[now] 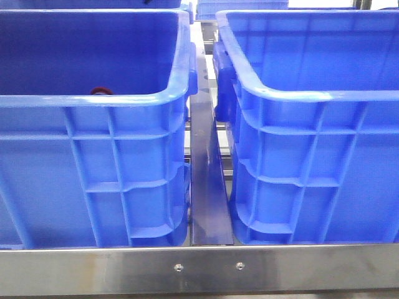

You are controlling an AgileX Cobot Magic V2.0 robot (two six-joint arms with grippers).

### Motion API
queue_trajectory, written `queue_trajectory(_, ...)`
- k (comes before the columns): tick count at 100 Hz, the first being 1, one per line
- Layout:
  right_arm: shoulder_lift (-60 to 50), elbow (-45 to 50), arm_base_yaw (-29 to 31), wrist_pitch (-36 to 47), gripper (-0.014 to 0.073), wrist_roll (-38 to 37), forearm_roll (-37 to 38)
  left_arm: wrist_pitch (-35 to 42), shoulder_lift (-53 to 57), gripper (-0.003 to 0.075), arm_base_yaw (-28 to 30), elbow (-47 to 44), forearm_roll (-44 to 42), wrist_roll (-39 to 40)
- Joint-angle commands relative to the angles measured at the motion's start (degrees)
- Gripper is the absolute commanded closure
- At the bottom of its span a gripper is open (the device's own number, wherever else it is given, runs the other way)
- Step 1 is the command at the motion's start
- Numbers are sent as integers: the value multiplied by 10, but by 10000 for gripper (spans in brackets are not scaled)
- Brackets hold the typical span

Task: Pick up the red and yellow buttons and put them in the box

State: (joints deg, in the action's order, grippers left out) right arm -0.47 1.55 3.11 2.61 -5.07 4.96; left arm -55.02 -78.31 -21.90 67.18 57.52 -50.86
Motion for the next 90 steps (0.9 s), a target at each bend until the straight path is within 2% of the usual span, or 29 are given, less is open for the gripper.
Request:
queue_trajectory(1,-13,-6,1,46,659,0,3,5,15,659,-12,14,42,-3)
queue_trajectory(9,-12,-34,1,16,659,0,4,5,15,659,-12,14,42,-3)
queue_trajectory(30,47,-157,1,-146,659,0,4,5,15,659,-12,14,42,-3)
queue_trajectory(42,122,-226,1,-220,659,0,4,5,15,659,-12,14,42,-3)
queue_trajectory(65,278,-336,1,-294,650,0,3,5,15,659,-12,14,42,-3)
queue_trajectory(75,344,-375,1,-303,550,0,-2,5,15,659,-12,14,42,-3)
queue_trajectory(82,381,-398,1,-303,401,0,-15,5,15,659,-12,14,42,-3)
queue_trajectory(90,417,-420,1,-304,182,0,-34,5,15,659,-12,14,42,-3)
